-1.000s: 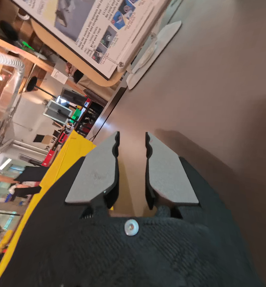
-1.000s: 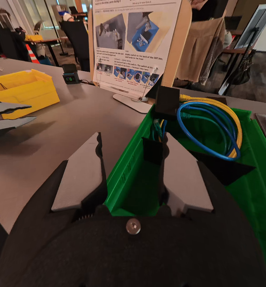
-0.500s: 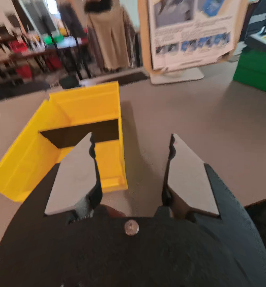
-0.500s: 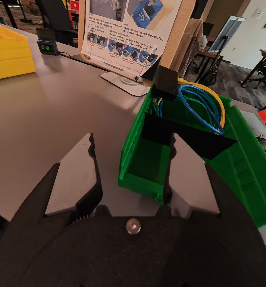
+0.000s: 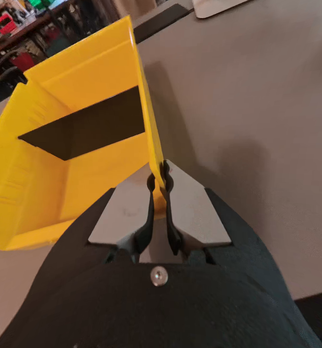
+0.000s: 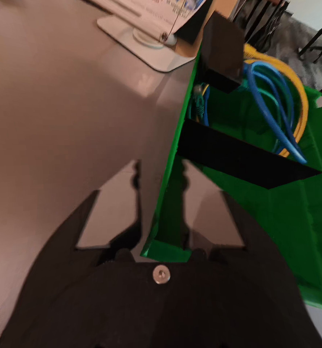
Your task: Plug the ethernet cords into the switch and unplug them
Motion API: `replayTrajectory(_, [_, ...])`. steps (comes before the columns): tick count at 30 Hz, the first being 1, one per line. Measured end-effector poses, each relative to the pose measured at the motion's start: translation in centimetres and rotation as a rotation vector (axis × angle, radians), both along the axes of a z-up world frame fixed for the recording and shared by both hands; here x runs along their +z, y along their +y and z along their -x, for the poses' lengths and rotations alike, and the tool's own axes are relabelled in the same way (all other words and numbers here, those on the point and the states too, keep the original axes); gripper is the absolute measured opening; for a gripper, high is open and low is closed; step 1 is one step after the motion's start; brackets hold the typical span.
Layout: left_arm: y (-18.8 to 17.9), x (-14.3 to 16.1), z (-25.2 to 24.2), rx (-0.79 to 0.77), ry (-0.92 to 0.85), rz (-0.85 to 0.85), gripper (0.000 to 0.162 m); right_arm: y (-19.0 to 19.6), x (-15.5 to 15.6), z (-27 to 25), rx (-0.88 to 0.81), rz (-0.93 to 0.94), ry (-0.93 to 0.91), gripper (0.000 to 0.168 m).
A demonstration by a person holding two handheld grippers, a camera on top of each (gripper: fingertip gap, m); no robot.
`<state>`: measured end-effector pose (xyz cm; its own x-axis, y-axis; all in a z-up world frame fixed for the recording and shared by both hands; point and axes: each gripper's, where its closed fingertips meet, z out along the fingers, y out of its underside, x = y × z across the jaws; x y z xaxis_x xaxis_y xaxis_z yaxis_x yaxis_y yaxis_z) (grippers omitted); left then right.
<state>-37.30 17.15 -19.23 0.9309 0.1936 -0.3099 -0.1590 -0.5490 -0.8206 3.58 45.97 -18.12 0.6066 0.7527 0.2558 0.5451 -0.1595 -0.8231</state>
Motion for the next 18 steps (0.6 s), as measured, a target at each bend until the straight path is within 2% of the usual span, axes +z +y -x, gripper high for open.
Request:
replayTrajectory(1, [-0.2,0.2,0.3,0.001,0.004,0.000,0.003,0.3,-0.1,-0.3,-0.020,-0.033,-0.026,0.015])
replayTrajectory(3, [-1.0,1.5,1.3,0.006,-0.018,-0.052,0.002,0.3,0.0,-1.0,-0.069,-0.085,-0.056,0.006])
replayTrajectory(5, [-2.1,2.8,2.4,0.008,-0.020,-0.079,0.003,-1.1,0.1,-0.9,-0.066,-0.068,-0.013,0.003])
replayTrajectory(11, [-4.6,8.3,3.0,-0.024,-0.079,-0.294,0.004,-8.4,0.2,2.1,-0.003,-0.076,-0.006,0.004])
replayTrajectory(14, [-5.8,11.9,2.6,-0.026,-0.033,-0.394,0.004,-12.6,0.1,6.3,0.082,-0.043,0.002,0.012])
replayTrajectory(18, [-7.6,15.4,1.5,-0.017,0.049,-0.467,0.004,-18.4,0.1,14.4,0.250,0.004,0.011,0.033])
